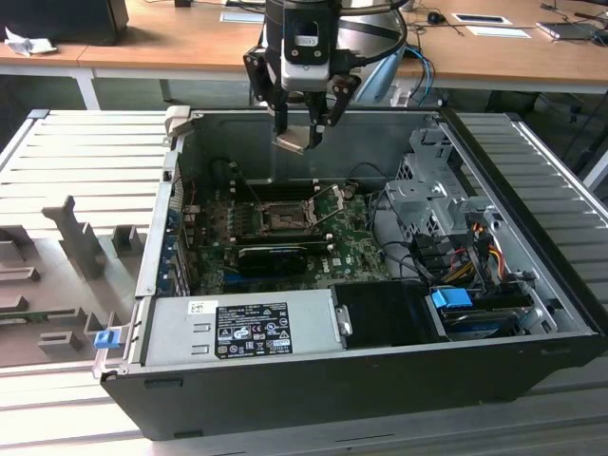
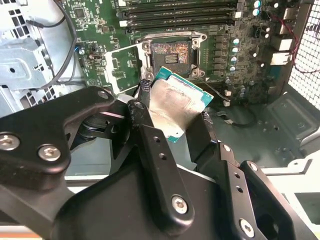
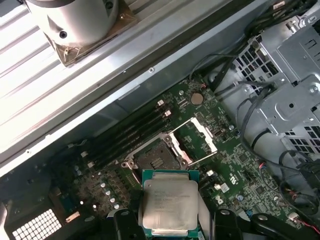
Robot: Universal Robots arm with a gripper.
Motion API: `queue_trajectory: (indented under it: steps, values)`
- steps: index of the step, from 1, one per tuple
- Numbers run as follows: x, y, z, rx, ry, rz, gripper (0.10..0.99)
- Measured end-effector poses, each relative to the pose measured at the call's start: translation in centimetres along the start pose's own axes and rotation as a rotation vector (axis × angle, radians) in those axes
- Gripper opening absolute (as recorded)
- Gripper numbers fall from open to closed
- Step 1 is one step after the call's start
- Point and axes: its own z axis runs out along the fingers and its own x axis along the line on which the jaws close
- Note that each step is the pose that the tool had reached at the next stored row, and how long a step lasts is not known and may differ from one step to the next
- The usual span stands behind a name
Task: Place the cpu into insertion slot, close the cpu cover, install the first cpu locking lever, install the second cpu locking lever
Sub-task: 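Place the cpu into insertion slot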
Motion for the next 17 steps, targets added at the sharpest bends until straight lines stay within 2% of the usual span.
queue_trajectory:
  steps: [17]
  values:
    - [0.00, -0.01, 0.09, -0.002, -0.0099, 0.111, 0.529]
